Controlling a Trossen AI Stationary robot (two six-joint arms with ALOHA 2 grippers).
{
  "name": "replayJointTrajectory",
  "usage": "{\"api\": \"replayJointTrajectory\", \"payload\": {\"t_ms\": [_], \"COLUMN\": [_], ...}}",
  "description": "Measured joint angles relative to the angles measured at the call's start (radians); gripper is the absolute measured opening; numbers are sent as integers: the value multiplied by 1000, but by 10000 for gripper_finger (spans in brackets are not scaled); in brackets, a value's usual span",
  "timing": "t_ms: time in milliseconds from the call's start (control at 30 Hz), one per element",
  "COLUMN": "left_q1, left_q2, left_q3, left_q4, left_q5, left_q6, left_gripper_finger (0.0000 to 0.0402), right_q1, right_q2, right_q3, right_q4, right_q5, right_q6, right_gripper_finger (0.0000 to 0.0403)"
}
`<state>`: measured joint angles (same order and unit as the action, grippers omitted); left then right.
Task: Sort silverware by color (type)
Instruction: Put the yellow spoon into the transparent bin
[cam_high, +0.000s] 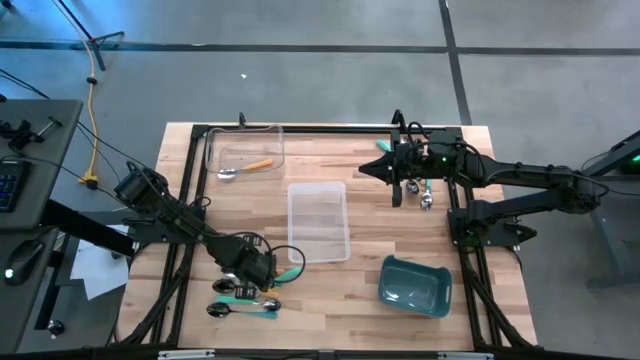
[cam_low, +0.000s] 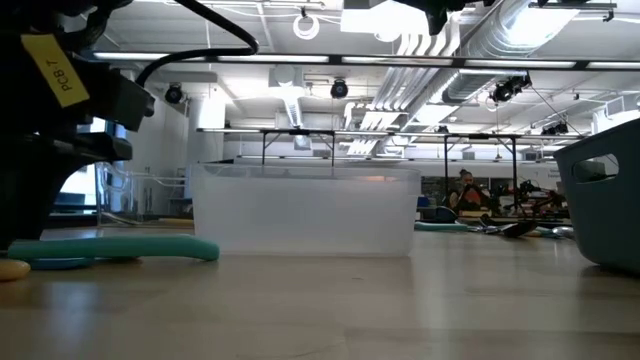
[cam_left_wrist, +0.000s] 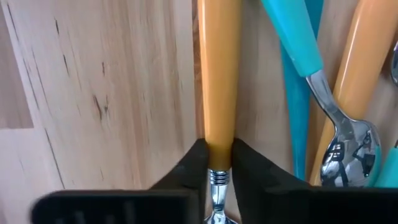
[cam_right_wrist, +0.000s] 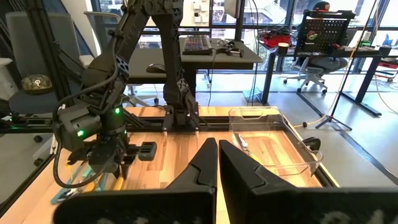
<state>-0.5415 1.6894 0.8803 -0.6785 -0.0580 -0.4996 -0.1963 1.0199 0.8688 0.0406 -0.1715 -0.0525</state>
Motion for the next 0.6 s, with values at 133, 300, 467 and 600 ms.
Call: {"api": "replayJointTrajectory", "payload": {"t_ms": [133, 300, 467, 600], "left_q1": [0, 0, 3, 9], "left_q2": [1, -9, -30, -47], "left_q3": [-1, -1, -4, -6], "left_q4": [-2, -2, -30, -96], "left_q5": [-3, -3, -23, -42], "left_q6": [15, 23, 38, 41], "left_gripper_finger": [20, 30, 22, 24], "right_q1": [0, 0, 0, 0], "right_q2": [0, 0, 0, 0], "right_q3": [0, 0, 0, 0], "right_q4": [0, 0, -2, -7], "right_q5": [2, 2, 2, 2], "right_q6": [0, 0, 0, 0], "right_gripper_finger": [0, 0, 0, 0]}}
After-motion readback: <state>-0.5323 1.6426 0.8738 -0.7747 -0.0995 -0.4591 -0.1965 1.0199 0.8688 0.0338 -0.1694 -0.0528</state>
